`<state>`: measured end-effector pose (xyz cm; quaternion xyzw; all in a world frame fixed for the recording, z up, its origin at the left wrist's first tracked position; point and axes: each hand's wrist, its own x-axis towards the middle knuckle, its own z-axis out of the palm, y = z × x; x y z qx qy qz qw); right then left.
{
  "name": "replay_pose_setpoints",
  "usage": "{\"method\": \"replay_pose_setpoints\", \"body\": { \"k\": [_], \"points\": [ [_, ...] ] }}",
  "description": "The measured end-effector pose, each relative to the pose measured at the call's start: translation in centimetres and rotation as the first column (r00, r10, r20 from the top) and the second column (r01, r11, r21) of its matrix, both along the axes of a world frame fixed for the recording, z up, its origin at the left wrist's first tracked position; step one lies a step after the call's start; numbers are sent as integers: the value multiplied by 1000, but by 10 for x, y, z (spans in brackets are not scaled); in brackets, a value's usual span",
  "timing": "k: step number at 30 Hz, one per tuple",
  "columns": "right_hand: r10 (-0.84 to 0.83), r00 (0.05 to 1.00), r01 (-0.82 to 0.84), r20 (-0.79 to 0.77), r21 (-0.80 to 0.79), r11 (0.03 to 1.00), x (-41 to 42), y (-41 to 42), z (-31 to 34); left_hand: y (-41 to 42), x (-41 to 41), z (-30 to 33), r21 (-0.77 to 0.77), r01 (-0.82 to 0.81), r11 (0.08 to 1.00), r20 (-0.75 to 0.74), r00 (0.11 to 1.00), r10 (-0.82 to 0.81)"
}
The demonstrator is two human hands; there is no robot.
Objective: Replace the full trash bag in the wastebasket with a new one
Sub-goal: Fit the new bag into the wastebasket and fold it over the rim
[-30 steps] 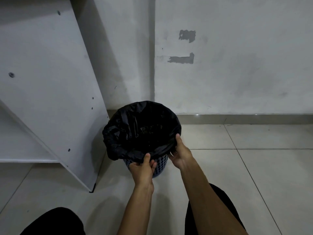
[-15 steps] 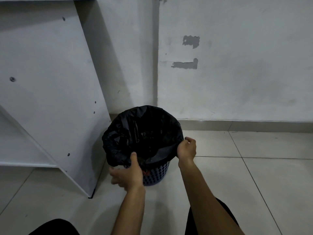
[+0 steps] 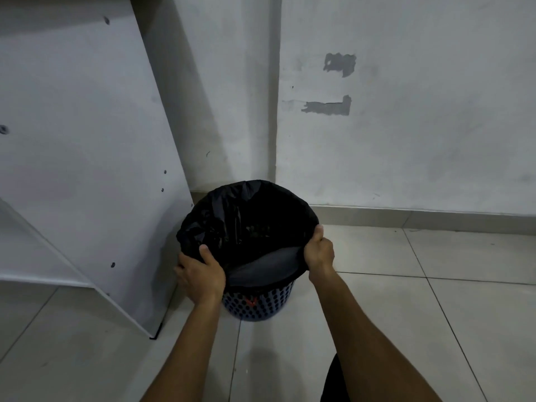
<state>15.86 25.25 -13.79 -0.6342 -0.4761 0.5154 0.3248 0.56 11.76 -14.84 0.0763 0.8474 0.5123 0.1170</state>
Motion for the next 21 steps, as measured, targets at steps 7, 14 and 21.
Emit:
{"method": "replay_pose_setpoints", "body": {
  "k": [7, 14, 21],
  "points": [
    [-75, 997, 75, 0, 13, 997, -1, 1, -1, -2, -9, -3, 56, -3, 998, 29, 1000, 1],
    [0, 996, 2, -91, 24, 1000, 8, 6, -10, -15, -6, -19, 184, 96, 978, -32, 995, -92],
    [46, 986, -65, -163, -118, 991, 15, 16, -13, -29, -13, -12, 211, 8, 977, 1, 1000, -8]
  ]
}}
